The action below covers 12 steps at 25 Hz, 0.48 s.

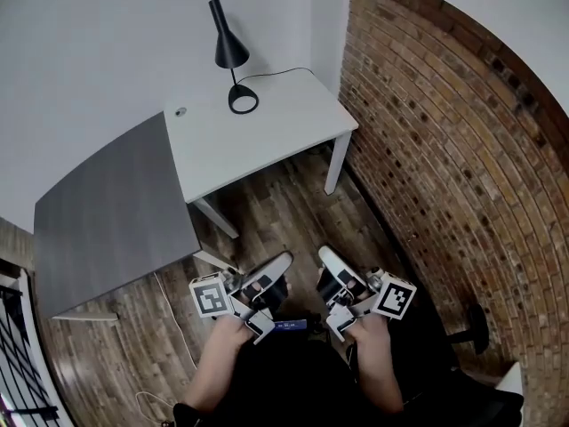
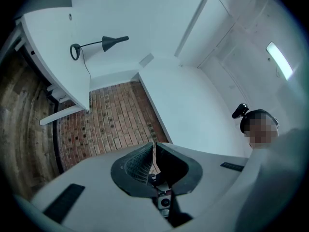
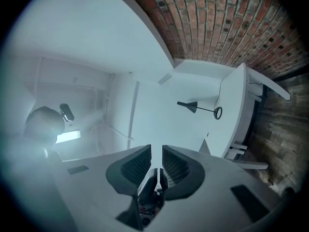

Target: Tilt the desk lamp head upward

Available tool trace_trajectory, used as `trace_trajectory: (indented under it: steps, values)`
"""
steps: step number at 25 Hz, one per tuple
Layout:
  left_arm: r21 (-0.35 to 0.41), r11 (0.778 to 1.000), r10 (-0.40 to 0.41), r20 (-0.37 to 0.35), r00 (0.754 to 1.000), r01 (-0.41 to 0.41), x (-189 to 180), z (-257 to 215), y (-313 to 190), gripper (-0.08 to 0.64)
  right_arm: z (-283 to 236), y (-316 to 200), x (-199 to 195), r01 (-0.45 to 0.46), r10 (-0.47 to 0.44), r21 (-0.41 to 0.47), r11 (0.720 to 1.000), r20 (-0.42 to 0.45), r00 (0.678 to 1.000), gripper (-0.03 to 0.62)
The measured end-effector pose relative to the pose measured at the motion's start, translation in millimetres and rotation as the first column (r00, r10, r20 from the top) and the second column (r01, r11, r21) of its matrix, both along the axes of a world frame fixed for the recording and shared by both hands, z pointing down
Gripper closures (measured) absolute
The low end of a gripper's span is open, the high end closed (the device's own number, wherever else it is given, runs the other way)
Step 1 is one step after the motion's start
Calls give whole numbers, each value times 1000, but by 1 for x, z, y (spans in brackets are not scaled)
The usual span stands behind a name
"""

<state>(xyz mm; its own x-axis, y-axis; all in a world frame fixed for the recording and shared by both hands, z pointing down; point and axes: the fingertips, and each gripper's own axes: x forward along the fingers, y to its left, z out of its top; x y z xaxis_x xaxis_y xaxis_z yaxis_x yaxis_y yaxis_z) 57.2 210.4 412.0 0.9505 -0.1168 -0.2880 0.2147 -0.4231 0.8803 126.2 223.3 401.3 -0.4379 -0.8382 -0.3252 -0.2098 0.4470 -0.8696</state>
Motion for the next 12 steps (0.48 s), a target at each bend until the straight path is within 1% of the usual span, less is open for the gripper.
trace_trajectory:
  steps: [4,9,12]
  values:
    - [-10,1000,25,0,1000,-25,22,8,-26,541,6,-21,19,-28,27,-22,999,-14,1000,517]
    - [-61,996,56,-68,996,-60,47,14,-83,541,9,-73,36,-49,46,-45,998,-65,997,517]
    - [-69,996,55,-90,994,-61,61,7,-127,541,1,-109,52,-66,62,-47,997,-83,995,517]
